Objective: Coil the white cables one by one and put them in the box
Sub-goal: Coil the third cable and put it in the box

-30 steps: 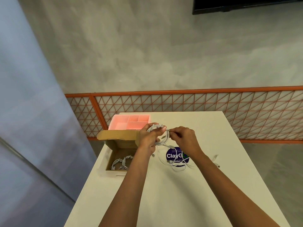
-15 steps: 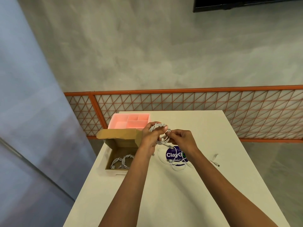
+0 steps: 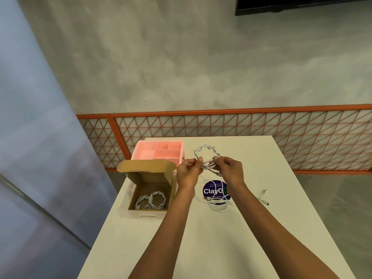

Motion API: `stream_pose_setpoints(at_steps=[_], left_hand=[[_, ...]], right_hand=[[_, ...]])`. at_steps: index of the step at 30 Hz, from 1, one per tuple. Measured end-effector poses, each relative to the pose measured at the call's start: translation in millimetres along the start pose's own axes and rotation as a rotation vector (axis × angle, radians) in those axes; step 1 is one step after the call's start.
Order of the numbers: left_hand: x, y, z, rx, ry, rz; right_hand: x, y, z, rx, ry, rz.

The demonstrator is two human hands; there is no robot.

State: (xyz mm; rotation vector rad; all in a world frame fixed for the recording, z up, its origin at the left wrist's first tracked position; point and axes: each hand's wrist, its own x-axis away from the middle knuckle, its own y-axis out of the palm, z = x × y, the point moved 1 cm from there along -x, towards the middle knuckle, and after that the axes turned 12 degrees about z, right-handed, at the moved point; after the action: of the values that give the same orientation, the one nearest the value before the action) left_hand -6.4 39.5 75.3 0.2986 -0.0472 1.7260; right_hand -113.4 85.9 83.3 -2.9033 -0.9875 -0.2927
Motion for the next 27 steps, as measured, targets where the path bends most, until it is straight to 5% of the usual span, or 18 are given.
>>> stream_pose_setpoints(at_steps=[5, 18, 22, 27], left_hand=[[-4, 4, 3, -0.032, 0.077, 0.083], [4, -4, 14, 0.066, 0.209, -0.157], [7, -4, 13, 0.033, 0.233, -0.226], [7, -6, 10, 0.037, 0.206, -0.226]], right_hand=[[10, 2, -5, -0.018, 0.063, -0.093], [7, 5, -17, 0.188, 0.382, -0.361], [6, 4, -18, 0.103, 0.493, -0.389], [-5, 8, -13, 0.05, 0.397, -0.3]])
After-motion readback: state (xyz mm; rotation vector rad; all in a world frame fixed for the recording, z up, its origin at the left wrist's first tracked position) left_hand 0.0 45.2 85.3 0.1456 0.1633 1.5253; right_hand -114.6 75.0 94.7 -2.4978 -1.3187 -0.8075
